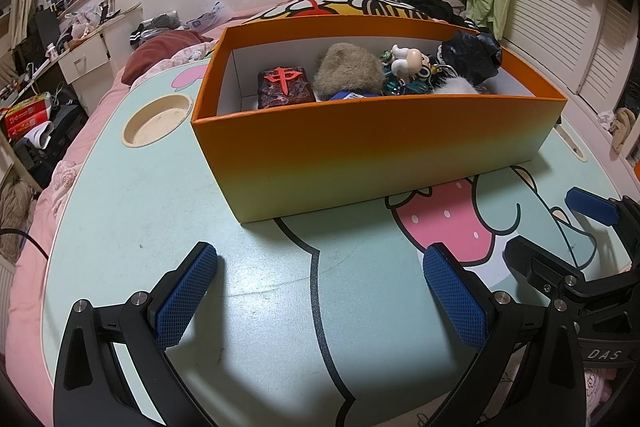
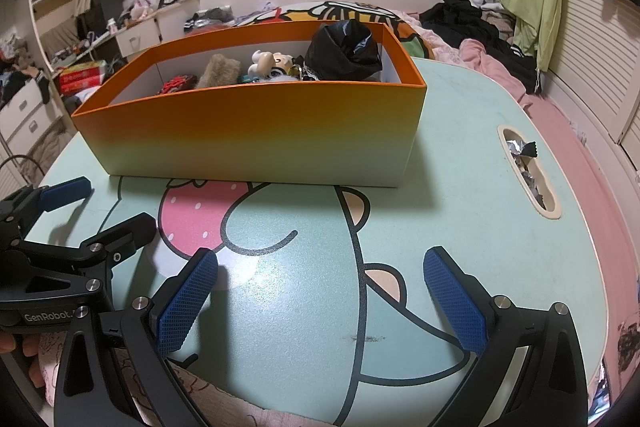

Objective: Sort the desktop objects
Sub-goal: 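Reach into the orange box and grasp the brown fuzzy ball with the right gripper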

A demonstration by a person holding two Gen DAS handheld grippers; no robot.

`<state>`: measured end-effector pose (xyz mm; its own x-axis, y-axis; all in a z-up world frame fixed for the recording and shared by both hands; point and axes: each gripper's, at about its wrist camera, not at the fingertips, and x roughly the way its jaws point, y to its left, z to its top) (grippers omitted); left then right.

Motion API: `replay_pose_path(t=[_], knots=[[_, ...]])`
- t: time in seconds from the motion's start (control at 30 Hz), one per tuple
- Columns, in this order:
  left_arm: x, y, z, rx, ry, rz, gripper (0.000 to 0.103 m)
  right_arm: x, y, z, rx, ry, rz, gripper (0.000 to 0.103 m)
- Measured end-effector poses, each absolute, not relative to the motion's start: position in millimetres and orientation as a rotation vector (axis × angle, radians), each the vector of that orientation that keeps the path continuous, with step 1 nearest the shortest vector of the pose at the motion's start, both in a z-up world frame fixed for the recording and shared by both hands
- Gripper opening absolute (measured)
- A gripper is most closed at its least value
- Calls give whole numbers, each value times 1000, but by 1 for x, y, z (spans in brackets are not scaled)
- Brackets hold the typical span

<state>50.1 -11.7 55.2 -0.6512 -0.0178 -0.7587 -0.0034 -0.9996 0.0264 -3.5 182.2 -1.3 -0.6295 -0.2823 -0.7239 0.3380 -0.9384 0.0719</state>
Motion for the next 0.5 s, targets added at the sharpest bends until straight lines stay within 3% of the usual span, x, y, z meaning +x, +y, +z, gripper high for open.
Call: replay_pose_path(t=[0.07,0.13,0.33,0.43,0.5], knots=[[55,-13,59,1298,-30,-2849,102,4,189,11,1022,47,-2561,79],[59,-15,63,1290,-15,-2854,102,8,193,37,919,-3,-2561,69],[59,-9,65,1296,-32,-2850,102,-53,143,104,903,-51,-2375,52],[63,-13,65,1296,-34,-2854,102,-99,103,90,1088,-27,-2326,51],[64,-13,66,1296,-35,-2857,103,-124,82,70,1185,-6,-2305,37]])
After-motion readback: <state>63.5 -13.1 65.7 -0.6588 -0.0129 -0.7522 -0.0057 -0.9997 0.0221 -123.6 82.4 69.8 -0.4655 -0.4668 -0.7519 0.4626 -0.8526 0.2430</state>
